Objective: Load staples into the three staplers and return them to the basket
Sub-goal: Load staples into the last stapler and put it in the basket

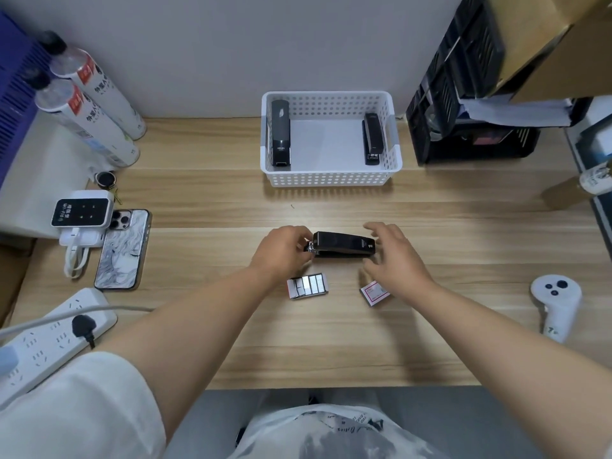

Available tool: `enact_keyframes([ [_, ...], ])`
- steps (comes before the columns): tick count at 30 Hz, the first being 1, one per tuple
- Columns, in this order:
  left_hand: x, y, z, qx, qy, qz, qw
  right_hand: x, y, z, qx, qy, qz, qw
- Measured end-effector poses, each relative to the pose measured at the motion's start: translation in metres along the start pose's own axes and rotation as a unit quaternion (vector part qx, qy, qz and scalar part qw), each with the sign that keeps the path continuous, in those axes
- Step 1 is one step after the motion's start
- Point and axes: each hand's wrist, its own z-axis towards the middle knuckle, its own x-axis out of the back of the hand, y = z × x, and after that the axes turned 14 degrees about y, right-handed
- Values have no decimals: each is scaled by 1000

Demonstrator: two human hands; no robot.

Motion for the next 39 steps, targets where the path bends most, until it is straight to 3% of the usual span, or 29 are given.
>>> enact_keyframes([
  [6,0,1,3,-45,35,93,994,-2,-10,15,94,-18,-87,992],
  [21,24,-11,7,-127,29,142,981,28,11,27,67,-20,-115,991],
  [30,17,-17,4,-67,42,104,991,21,11,21,27,-2,-100,995],
  [32,17,-23,-1,-43,28,66,996,18,7,13,17,42,-120,992],
  [35,16,-34,-12,-10,-19,16,1000,16,-5,-6,77,139,-116,980],
  [39,13,-48,-32,24,-68,-29,997,-1,-32,-37,155,32,-50,986],
])
